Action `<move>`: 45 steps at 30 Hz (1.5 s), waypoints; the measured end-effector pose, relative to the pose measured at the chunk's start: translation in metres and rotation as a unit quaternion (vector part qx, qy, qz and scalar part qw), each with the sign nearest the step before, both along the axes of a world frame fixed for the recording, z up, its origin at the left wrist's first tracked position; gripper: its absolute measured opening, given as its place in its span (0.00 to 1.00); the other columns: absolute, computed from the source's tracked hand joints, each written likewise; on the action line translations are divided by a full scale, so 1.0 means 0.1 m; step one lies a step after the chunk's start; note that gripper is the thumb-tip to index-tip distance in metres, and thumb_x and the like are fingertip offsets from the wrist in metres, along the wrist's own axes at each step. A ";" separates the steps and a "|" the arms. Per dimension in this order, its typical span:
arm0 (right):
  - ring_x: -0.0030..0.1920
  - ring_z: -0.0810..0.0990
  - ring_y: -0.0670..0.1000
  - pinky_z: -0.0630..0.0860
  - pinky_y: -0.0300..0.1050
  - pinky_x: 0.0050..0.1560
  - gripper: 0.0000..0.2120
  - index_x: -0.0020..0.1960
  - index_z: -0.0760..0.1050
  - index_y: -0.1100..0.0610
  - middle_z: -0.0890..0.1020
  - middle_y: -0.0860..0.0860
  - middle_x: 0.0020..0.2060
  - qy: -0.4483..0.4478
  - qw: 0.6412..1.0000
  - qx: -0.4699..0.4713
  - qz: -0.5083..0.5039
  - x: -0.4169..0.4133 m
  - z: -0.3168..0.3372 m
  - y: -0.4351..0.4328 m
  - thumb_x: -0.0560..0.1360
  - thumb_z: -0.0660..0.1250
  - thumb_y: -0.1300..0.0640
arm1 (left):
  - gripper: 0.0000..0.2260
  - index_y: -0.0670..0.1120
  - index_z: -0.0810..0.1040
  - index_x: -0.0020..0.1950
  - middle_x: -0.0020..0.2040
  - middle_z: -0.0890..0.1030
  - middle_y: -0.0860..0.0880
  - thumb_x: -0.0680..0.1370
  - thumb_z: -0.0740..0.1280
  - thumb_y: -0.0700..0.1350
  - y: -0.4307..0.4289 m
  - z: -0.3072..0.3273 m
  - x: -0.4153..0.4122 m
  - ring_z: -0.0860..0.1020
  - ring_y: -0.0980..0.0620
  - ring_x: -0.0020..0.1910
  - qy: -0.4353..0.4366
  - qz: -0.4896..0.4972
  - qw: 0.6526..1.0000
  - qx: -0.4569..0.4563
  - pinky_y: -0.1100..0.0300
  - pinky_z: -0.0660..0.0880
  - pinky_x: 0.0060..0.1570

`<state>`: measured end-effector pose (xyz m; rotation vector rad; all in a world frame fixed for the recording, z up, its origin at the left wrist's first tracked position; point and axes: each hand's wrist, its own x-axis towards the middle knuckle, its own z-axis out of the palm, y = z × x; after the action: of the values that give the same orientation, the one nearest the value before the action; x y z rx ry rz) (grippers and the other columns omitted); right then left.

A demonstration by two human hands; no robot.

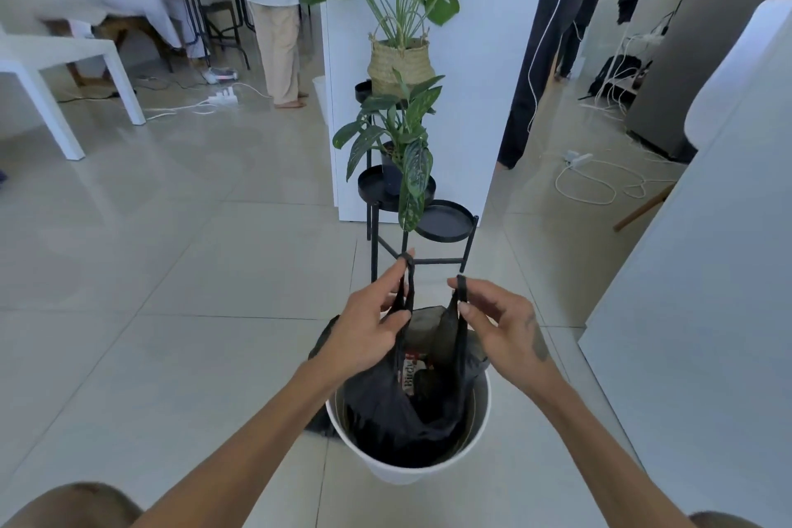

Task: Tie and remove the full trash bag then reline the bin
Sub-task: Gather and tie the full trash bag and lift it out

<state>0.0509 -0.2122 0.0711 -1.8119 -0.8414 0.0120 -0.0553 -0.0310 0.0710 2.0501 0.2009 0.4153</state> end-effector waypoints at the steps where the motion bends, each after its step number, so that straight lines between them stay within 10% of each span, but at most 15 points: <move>1: 0.59 0.82 0.42 0.77 0.43 0.64 0.18 0.62 0.82 0.52 0.85 0.44 0.57 -0.011 1.000 0.003 0.000 0.02 -0.01 0.02 0.77 0.69 0.68 | 0.38 0.72 0.56 0.76 0.53 0.80 0.59 0.80 0.68 0.38 -0.01 -0.02 0.05 0.81 0.52 0.57 -0.005 0.007 1.000 0.009 0.50 0.75 0.67; 5: 0.55 0.84 0.39 0.78 0.34 0.58 0.16 0.61 0.83 0.51 0.86 0.43 0.54 -0.024 0.999 0.028 -0.033 0.01 -0.10 0.08 0.76 0.70 0.66 | 0.38 0.72 0.54 0.77 0.47 0.82 0.61 0.78 0.71 0.46 -0.04 -0.13 0.14 0.81 0.60 0.51 -0.014 -0.023 1.000 0.005 0.68 0.76 0.57; 13: 0.45 0.86 0.43 0.83 0.39 0.49 0.10 0.53 0.82 0.51 0.87 0.43 0.43 0.005 0.994 0.057 -0.091 0.06 -0.24 0.18 0.75 0.74 0.62 | 0.23 0.57 0.68 0.76 0.37 0.83 0.51 0.83 0.61 0.39 0.05 -0.36 0.26 0.83 0.53 0.41 -0.050 0.002 0.999 0.006 0.62 0.78 0.54; 18: 0.38 0.85 0.43 0.80 0.33 0.40 0.18 0.49 0.71 0.40 0.87 0.39 0.39 0.037 0.992 0.053 -0.111 0.08 -0.24 0.21 0.73 0.77 0.58 | 0.10 0.58 0.68 0.59 0.37 0.81 0.50 0.84 0.58 0.42 0.08 -0.43 0.29 0.75 0.55 0.28 -0.038 -0.003 0.999 -0.025 0.55 0.75 0.34; 28: 0.43 0.86 0.43 0.78 0.31 0.44 0.16 0.46 0.82 0.39 0.87 0.39 0.42 0.001 0.997 0.049 -0.052 0.09 -0.32 0.13 0.74 0.75 0.61 | 0.03 0.52 0.73 0.54 0.38 0.84 0.51 0.84 0.62 0.44 0.10 -0.32 0.32 0.67 0.51 0.28 0.017 -0.032 0.993 -0.112 0.59 0.66 0.31; 37: 0.66 0.77 0.53 0.74 0.43 0.66 0.03 0.50 0.80 0.63 0.76 0.58 0.68 -0.228 0.970 -0.017 0.081 0.16 -0.17 0.22 0.78 0.68 0.66 | 0.07 0.40 0.82 0.47 0.35 0.82 0.48 0.81 0.66 0.41 0.21 -0.25 0.40 0.72 0.50 0.32 0.093 -0.099 0.986 -0.097 0.55 0.68 0.39; 40: 0.54 0.82 0.52 0.80 0.50 0.54 0.03 0.50 0.79 0.63 0.82 0.55 0.57 -0.234 0.970 -0.023 0.062 0.20 -0.23 0.28 0.78 0.67 0.66 | 0.09 0.37 0.82 0.46 0.36 0.81 0.35 0.81 0.67 0.41 0.20 -0.23 0.41 0.70 0.47 0.34 0.101 -0.106 0.982 -0.116 0.52 0.67 0.39; 45: 0.33 0.77 0.48 0.77 0.47 0.34 0.03 0.49 0.74 0.61 0.77 0.46 0.36 -0.191 0.981 -0.035 -0.011 0.22 -0.37 0.33 0.80 0.65 0.60 | 0.04 0.41 0.83 0.49 0.33 0.83 0.52 0.80 0.68 0.39 0.21 -0.30 0.40 0.73 0.47 0.35 0.098 -0.082 0.984 -0.128 0.54 0.71 0.40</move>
<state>0.0726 -0.1789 0.0345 -1.9202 -1.1002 -0.3341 -0.0151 -0.0102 0.0409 1.8352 0.1925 0.0797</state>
